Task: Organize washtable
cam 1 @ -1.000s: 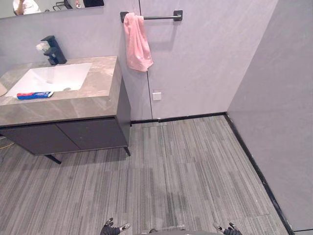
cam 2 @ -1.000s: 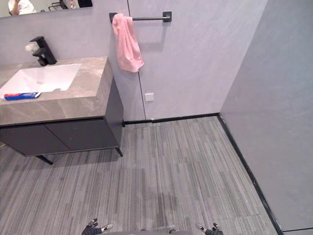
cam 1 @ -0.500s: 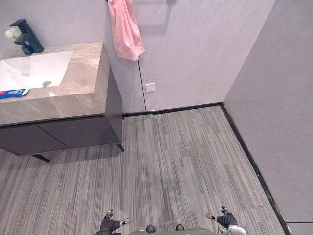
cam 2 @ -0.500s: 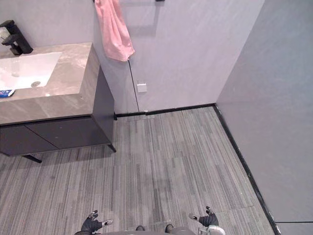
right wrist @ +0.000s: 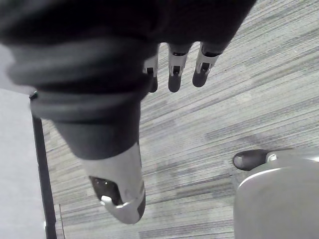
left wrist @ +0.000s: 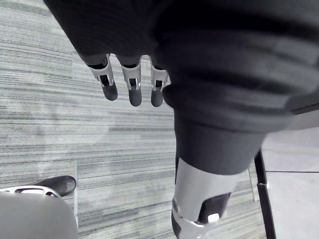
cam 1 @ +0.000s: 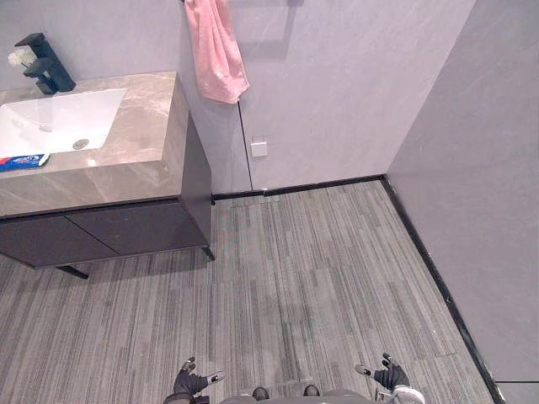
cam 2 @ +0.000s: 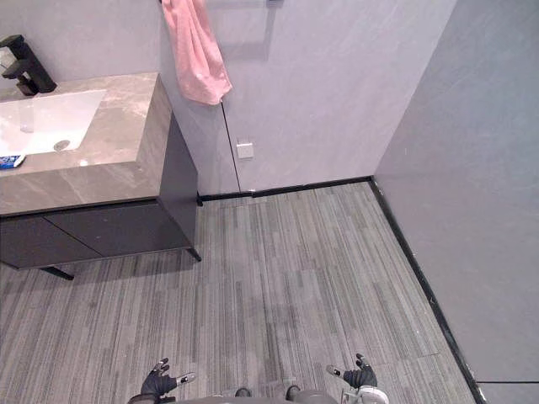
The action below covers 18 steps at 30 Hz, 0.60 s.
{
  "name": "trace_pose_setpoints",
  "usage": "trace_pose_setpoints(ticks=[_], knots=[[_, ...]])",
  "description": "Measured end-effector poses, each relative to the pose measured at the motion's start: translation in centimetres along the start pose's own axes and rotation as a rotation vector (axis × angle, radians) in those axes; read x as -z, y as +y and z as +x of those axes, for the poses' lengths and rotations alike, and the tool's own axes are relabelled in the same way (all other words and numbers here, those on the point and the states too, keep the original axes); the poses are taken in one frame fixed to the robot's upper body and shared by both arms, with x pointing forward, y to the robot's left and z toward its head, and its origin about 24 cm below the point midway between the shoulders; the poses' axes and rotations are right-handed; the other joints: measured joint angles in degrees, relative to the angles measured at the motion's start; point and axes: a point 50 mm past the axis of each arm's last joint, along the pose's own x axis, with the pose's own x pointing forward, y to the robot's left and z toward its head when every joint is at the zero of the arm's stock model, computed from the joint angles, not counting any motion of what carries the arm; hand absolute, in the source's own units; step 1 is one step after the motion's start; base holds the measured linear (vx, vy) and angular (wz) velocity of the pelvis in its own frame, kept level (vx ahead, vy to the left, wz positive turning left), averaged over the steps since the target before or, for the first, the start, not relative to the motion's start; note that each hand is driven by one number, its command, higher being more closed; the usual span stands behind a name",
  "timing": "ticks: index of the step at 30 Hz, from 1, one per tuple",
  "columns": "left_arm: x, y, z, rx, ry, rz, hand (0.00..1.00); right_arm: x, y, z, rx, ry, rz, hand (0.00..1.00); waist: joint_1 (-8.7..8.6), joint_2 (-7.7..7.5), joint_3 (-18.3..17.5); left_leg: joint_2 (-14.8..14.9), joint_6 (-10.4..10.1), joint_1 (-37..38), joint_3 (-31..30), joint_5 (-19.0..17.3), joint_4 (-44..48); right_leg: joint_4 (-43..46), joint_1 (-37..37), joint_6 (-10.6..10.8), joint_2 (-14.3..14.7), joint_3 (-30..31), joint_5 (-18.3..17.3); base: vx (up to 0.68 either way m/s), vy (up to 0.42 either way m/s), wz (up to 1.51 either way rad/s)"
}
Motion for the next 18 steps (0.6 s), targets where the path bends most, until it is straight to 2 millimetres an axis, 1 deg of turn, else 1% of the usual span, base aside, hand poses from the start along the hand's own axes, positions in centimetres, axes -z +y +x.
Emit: trace_pose_setpoints(ticks=[2,4,5,6,7,8,9,10,11,12,14,15,16,17,18], knots=[[0.0,0.0,0.0,0.0,-0.001,0.001,0.0,0.0,0.1,0.0,-0.001,0.0,0.001,0.0,0.03,-0.25,0.1,0.1,0.1,-0.3,0.9,-0.1,0.0,0.1,-0.5,-0.2,0.1,0.8,0.1,-0.04,-0.032,-0.25],[-0.2,0.0,0.1,0.0,-0.004,0.002,0.0,-0.1,0.1,0.0,-0.002,-0.002,0.001,0.0,0.17,-0.35,0.1,0.2,0.4,-1.4,1.7,-1.1,0.6,1.1,-2.2,-0.5,0.2,1.4,-0.2,-0.01,-0.025,-0.28],[-0.4,0.0,0.2,0.0,-0.01,0.002,0.0,-0.3,0.2,0.1,-0.004,-0.005,0.001,0.0,0.33,-0.62,0.3,0.4,0.4,-2.5,2.6,-1.9,2.0,3.5,-4.2,-0.9,0.2,2.2,-1.3,0.02,-0.008,-0.33],[-0.7,0.2,0.3,-0.003,-0.017,0.005,0.0,-0.5,0.3,0.2,-0.007,-0.009,0.002,0.0,0.9,-0.9,0.6,0.5,0.6,-3.4,3.4,-3.1,3.6,7.3,-6.3,-0.7,0.1,2.6,-3.3,0.04,-0.008,-0.34],[-0.7,0.2,0.3,-0.002,-0.018,0.006,0.0,-0.6,0.4,0.2,-0.009,-0.011,0.002,0.0,1.04,-0.99,0.6,0.5,0.7,-3.6,3.6,-3.4,4.0,8.5,-6.8,-0.5,0.0,2.6,-4.0,0.06,-0.012,-0.29],[-0.9,0.2,0.3,-0.002,-0.023,0.009,0.0,-0.7,0.5,0.2,-0.011,-0.011,0.004,0.0,1.17,-1.46,0.9,0.3,1.2,-3.7,4.2,-5.0,6.1,15.2,-9.3,1.2,-0.8,2.2,-7.0,0.11,-0.008,-0.2],[-0.9,0.2,0.3,0.001,-0.021,0.011,0.0,-0.7,0.6,0.2,-0.014,-0.011,0.004,0.0,1.09,-1.3,1.0,0.4,1.2,-3.2,4.4,-6.3,7.1,21.9,-11.7,2.7,-1.3,0.9,-8.3,0.09,-0.003,-0.2],[-0.9,0.1,0.4,0.004,-0.021,0.014,0.0,-0.9,0.6,0.2,-0.016,-0.014,0.004,0.0,1.05,-1.2,1.1,0.4,1.3,-2.8,4.5,-6.8,7.4,25.8,-13.2,3.0,-1.5,0.1,-8.5,0.14,0.023,-0.07],[-1.2,-0.1,0.4,0.014,-0.027,0.029,0.0,-1.1,0.6,0.3,-0.015,-0.021,0.004,0.0,0.93,-1.07,1.4,0.4,1.8,-1.3,4.4,-7.2,7.2,33.7,-16.2,3.0,-2.3,-1.7,-8.7,0.16,0.026,0.09],[-1.7,-0.1,0.6,0.02,-0.039,0.044,0.0,-1.4,0.4,0.4,-0.013,-0.029,0.001,0.0,0.43,-0.95,2.2,0.2,2.1,0.3,4.0,-8.0,7.0,39.7,-18.6,2.6,-4.4,-4.7,-10.7,0.16,0.026,0.13],[-1.8,-0.1,0.7,0.019,-0.039,0.044,0.0,-1.6,0.6,0.4,-0.018,-0.034,-0.005,0.0,0.38,-1.41,2.2,0.5,1.4,2.4,3.4,-9.2,6.9,41.5,-20.9,2.5,-7.0,-8.2,-12.4,0.26,0.012,0.15],[-1.9,-0.2,0.7,0.021,-0.04,0.035,0.0,-1.9,0.5,0.5,-0.019,-0.041,-0.014,0.0,-0.2,-1.28,2.3,1.4,0.8,3.4,2.9,-9.7,6.8,39.6,-22.8,2.2,-7.5,-9.7,-12.4,0.35,-0.014,0.21],[-2.0,-0.3,0.7,0.024,-0.041,0.031,0.0,-2.1,0.5,0.6,-0.022,-0.046,-0.025,0.0,-0.56,-1.02,2.4,2.1,0.5,3.7,2.4,-9.9,6.7,38.2,-23.8,2.1,-7.5,-10.3,-12.4,0.34,-0.076,0.29],[-2.4,-0.7,0.8,0.033,-0.052,0.025,0.0,-2.3,0.4,0.6,-0.02,-0.053,-0.033,0.0,-0.8,-0.36,2.8,3.5,-0.2,4.6,2.0,-10.2,6.2,34.2,-25.7,1.8,-6.7,-10.8,-11.5,0.38,-0.122,0.3],[-2.5,-0.8,0.8,0.036,-0.054,0.024,0.0,-2.3,0.4,0.6,-0.02,-0.054,-0.033,0.0,-0.83,-0.42,2.8,4.0,-0.9,5.3,1.5,-10.0,5.7,29.7,-26.2,1.1,-5.8,-10.7,-9.0,0.39,-0.145,0.35]])
